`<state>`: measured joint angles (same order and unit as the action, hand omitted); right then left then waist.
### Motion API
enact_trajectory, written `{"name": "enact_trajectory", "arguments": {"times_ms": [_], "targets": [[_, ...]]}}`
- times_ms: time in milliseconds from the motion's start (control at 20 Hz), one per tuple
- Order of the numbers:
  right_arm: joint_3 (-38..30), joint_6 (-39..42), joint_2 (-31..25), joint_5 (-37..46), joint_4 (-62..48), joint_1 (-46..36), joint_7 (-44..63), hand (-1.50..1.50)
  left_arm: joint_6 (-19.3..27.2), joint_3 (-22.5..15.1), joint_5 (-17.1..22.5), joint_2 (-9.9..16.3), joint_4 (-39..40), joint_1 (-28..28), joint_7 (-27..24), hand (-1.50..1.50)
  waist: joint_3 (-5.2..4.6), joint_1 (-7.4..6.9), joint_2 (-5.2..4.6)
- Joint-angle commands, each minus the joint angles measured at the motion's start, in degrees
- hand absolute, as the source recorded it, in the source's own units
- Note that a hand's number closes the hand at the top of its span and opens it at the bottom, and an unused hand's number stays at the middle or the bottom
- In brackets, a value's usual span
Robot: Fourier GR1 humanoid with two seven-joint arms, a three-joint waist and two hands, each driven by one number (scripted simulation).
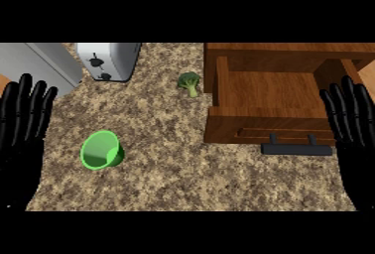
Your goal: Pick up the cup, place it into the drawer and close the drawer
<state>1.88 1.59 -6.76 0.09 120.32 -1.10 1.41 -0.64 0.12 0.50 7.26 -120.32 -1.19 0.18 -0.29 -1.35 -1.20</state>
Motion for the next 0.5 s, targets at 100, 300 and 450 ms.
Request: {"name": "enact_trajectory", "arguments": {"times_ms": [100, 300, 450], "targets": [[-3.32, 1.72, -0.07, -2.09, -7.71, -2.62, -4.64, -1.50, -6.36, 1.37, 6.48, 1.21, -1.57, 4.48, -3.01, -1.50, 0.30, 0.93, 1.18], [0.04, 2.19, 2.72, -6.33, -3.42, -0.37, 0.81, -1.50, -9.68, 2.22, 17.71, -0.58, 6.24, 1.49, -0.05, -1.50, 0.26, 1.81, 1.00], [-0.24, 1.97, 1.85, -6.73, -1.09, -1.96, 5.24, -1.50, -12.56, 3.42, 19.51, 0.18, 8.39, 2.74, -2.48, -1.50, 0.26, 1.43, 1.18]]}}
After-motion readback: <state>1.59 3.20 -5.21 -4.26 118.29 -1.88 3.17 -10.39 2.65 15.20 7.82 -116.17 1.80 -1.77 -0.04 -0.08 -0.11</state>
